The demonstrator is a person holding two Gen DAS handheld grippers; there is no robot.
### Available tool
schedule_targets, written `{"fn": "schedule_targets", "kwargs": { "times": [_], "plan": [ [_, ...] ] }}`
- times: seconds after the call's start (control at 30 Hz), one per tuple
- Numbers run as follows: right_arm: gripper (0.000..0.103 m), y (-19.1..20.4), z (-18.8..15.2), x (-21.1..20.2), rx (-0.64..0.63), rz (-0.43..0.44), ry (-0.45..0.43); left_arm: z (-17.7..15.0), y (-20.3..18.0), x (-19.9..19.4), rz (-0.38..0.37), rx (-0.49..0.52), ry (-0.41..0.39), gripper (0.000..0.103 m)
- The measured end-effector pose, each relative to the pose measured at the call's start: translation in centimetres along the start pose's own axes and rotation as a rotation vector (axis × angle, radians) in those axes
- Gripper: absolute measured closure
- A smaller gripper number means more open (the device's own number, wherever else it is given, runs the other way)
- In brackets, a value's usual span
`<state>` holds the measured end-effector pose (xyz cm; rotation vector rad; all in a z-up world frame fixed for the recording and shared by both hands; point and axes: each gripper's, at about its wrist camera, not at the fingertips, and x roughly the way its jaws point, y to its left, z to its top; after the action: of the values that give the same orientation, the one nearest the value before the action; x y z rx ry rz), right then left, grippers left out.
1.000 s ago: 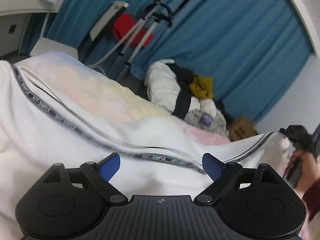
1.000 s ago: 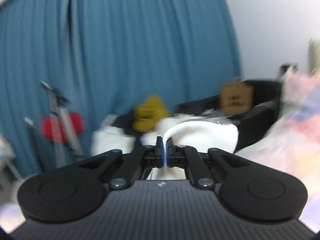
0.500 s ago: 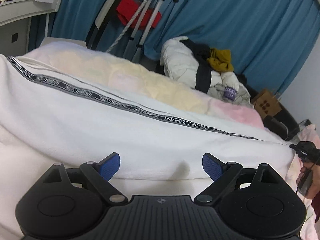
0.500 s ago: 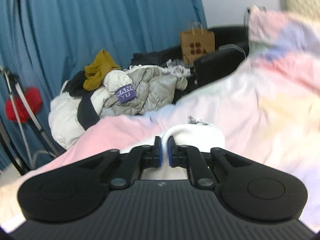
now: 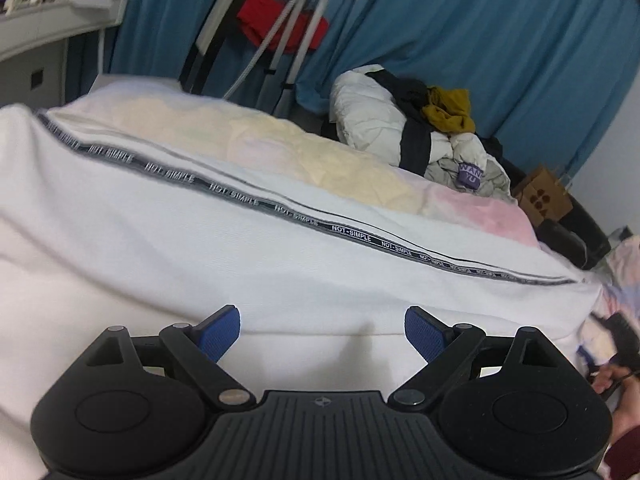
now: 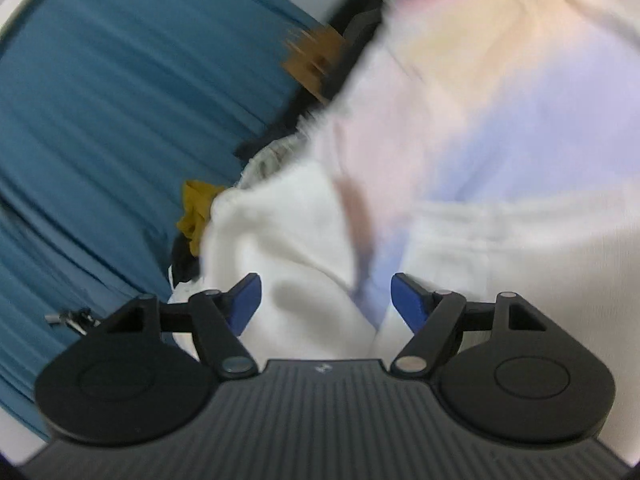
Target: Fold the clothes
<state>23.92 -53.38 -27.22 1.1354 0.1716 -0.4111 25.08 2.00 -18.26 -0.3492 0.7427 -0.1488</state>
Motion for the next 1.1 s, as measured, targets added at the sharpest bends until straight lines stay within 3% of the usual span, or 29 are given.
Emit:
{"fn": "schedule_targets", "kwargs": {
  "times": [0.07, 0.17, 0.27, 0.37, 0.43, 0.47, 0.63, 0.67, 0.9, 1.0, 1.1],
  "plan": [
    [0.036, -0.6, 0.2, 0.8, 0.042, 0.028, 0.018, -0.1, 0.3, -0.1, 0.017, -0.011, 0.000, 0.012],
    [0.048, -0.8, 0.4, 2.0, 0.053, 0.069, 0.049, -0.1, 0.8, 0.3, 0.034, -0.043, 0.018, 0.012],
    [0.048, 0.2, 0.1, 3.8, -0.068, 0.057, 0.090, -0.4, 1.0, 1.2, 0.044, -0.048, 0.036, 0.012],
    [0.052, -0.1, -0.6, 4.4, -0.108, 0.053, 0.054, -0.6, 0.5, 2.1, 0.058, -0.031, 0.040, 0.012],
    [0.072, -0.1, -0.7, 4.2, -0.099, 0.058, 0.012, -0.8, 0.2, 2.4, 0.057, -0.022, 0.035, 0.012],
    [0.091, 0.0, -0.6, 3.9, -0.091, 0.062, -0.012, -0.8, 0.0, 2.4, 0.054, -0.017, 0.027, 0.012],
    [0.094, 1.4, 0.9, 1.9, -0.155, 0.017, -0.090, -0.9, -0.4, 2.1, 0.033, -0.003, 0.005, 0.013],
    [0.100, 1.6, 1.3, 1.6, -0.167, 0.003, -0.097, -0.9, -0.5, 2.0, 0.029, -0.002, 0.005, 0.013],
    [0.099, 3.3, 3.9, -0.9, -0.257, -0.098, -0.148, -1.0, -1.0, 1.7, 0.004, 0.007, 0.006, 0.013],
    [0.097, 0.1, 4.1, 0.5, -0.104, -0.157, -0.005, -0.9, -1.0, 1.5, 0.002, -0.007, 0.007, 0.013],
    [0.096, -1.3, 3.6, -0.3, 0.030, -0.180, -0.027, -0.8, -1.0, 1.2, 0.001, -0.018, 0.004, 0.013]
  ]
}}
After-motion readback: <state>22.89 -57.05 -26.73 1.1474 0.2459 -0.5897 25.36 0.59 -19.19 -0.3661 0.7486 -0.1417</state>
